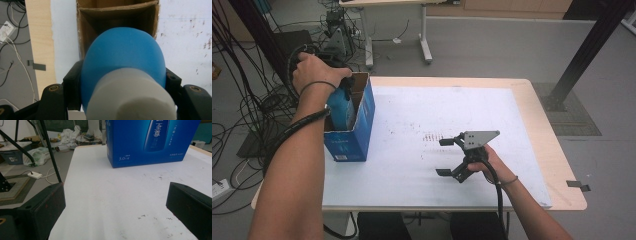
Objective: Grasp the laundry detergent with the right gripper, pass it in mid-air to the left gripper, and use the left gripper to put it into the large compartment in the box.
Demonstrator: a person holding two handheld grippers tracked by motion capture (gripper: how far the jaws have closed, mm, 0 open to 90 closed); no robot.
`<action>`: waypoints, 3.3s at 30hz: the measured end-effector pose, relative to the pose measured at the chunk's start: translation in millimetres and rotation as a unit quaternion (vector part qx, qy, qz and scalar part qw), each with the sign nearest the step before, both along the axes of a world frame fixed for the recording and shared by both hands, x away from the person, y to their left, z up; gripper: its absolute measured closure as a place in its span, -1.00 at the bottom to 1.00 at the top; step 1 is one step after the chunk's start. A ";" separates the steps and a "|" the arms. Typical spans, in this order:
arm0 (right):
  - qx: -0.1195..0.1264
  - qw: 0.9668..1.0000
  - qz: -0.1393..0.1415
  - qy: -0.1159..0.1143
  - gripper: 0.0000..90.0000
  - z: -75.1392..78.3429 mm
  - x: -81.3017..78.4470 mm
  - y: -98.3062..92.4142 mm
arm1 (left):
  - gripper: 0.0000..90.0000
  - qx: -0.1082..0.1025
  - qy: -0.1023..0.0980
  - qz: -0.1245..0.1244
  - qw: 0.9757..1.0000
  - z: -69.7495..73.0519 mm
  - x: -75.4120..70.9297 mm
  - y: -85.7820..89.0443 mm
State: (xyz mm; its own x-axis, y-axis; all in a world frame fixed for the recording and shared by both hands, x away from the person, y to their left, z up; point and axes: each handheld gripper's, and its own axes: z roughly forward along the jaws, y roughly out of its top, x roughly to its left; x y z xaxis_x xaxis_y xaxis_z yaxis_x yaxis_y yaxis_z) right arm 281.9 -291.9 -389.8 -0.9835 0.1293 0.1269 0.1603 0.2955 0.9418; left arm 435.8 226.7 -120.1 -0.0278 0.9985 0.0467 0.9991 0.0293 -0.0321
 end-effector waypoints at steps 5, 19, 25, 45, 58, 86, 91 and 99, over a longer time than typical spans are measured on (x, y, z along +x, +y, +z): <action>0.000 1.000 -0.002 0.002 -0.95 -0.6 -0.7 -1.0 | -0.17 -0.002 0.006 0.001 1.000 -8.7 1.1 0.6; 0.001 1.000 -0.003 0.005 -0.95 -2.1 -0.3 -0.2 | -0.17 -0.008 0.021 0.006 1.000 -35.2 2.1 2.6; 0.000 1.000 -0.004 0.005 -0.95 -2.2 -0.3 -0.6 | -0.17 -0.007 0.023 0.006 1.000 -42.8 2.2 2.0; -0.002 1.000 -0.001 0.006 -0.95 -3.4 -0.6 1.9 | -0.17 -0.010 0.037 -0.001 0.999 -66.3 1.9 3.1; -0.004 1.000 0.003 0.006 -0.95 -3.4 -0.3 4.2 | -0.18 -0.010 0.037 0.001 0.999 -73.8 -0.2 5.4; -0.004 1.000 0.000 0.006 -0.95 -2.7 -0.9 2.1 | -0.18 -0.007 0.040 0.001 0.999 -74.3 1.3 2.6; -0.004 1.000 0.000 0.007 -0.95 -3.0 -1.0 2.2 | -0.18 -0.005 0.041 -0.001 0.999 -74.4 2.3 0.8; -0.004 1.000 -0.002 0.006 -0.95 -3.9 -1.1 1.0 | -0.18 -0.005 0.041 -0.001 0.999 -74.5 2.5 2.0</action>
